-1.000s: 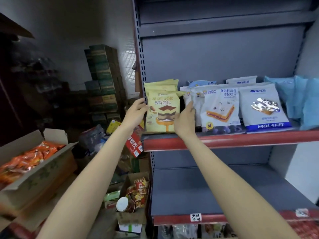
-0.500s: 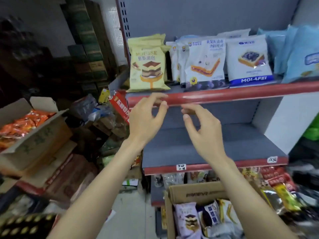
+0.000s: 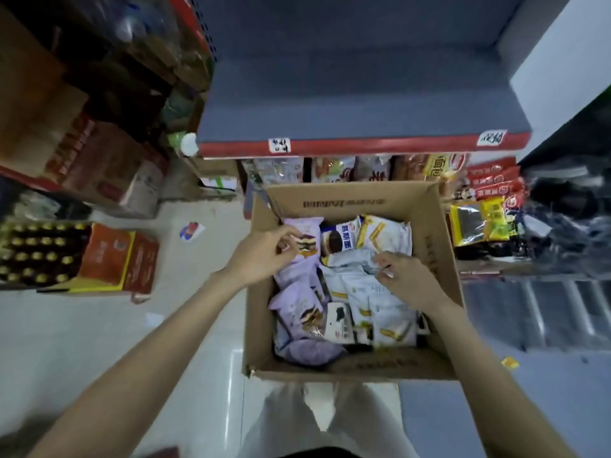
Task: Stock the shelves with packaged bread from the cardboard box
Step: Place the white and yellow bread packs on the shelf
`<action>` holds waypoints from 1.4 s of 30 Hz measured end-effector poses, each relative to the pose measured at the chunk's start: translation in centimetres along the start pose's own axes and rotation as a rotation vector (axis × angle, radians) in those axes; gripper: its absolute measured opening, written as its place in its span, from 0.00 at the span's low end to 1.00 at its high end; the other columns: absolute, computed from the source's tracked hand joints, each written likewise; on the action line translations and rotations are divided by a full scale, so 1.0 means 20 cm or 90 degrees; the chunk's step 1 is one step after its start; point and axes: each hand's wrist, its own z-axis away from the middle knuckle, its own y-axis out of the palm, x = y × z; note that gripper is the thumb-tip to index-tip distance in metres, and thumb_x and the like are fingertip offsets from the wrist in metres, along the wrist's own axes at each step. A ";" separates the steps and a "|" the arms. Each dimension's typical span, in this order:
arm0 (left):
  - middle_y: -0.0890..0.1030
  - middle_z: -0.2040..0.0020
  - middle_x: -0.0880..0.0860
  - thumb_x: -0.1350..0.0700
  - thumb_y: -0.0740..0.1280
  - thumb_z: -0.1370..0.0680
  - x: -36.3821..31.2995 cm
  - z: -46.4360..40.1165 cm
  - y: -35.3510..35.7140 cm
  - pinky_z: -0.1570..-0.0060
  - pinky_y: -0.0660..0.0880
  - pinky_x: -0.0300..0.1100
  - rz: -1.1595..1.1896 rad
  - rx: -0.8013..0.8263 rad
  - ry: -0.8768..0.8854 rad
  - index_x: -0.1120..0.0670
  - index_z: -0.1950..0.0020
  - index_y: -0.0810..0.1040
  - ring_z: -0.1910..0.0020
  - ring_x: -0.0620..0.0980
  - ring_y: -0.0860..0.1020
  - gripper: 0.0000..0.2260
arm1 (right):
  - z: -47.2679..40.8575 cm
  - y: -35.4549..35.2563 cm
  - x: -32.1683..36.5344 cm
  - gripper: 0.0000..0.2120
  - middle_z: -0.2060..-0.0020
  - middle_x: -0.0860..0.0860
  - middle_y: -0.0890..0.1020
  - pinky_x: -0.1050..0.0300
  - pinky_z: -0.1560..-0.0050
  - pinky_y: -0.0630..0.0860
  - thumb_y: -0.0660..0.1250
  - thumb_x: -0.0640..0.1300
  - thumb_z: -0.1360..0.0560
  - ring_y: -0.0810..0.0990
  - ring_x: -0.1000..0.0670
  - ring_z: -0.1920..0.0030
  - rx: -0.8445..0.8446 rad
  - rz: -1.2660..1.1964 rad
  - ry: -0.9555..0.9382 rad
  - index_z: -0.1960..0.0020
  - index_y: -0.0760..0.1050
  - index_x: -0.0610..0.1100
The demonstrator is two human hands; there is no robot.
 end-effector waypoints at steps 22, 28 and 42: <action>0.70 0.32 0.57 0.61 0.66 0.24 0.26 -0.53 1.21 0.42 0.68 0.43 0.113 0.069 -0.135 0.56 0.29 0.66 0.34 0.55 0.70 0.24 | -0.62 0.70 -0.86 0.24 0.31 0.43 0.66 0.44 0.36 0.69 0.64 0.43 0.23 0.68 0.40 0.34 -0.082 -0.077 0.171 0.29 0.63 0.44; 0.64 0.27 0.56 0.59 0.66 0.24 0.27 -0.73 1.34 0.31 0.61 0.48 0.022 0.121 -0.081 0.54 0.25 0.61 0.28 0.56 0.61 0.29 | -0.64 0.79 -0.89 0.25 0.29 0.45 0.59 0.42 0.35 0.67 0.63 0.46 0.23 0.63 0.39 0.33 -0.041 0.058 0.213 0.28 0.61 0.47; 0.71 0.36 0.57 0.45 0.65 0.23 0.24 -0.90 1.40 0.40 0.67 0.48 -0.047 0.163 -0.006 0.52 0.28 0.66 0.36 0.57 0.69 0.26 | -0.55 0.89 -0.84 0.25 0.32 0.41 0.60 0.48 0.59 0.79 0.69 0.31 0.29 0.78 0.38 0.51 -0.235 -0.151 0.199 0.35 0.65 0.41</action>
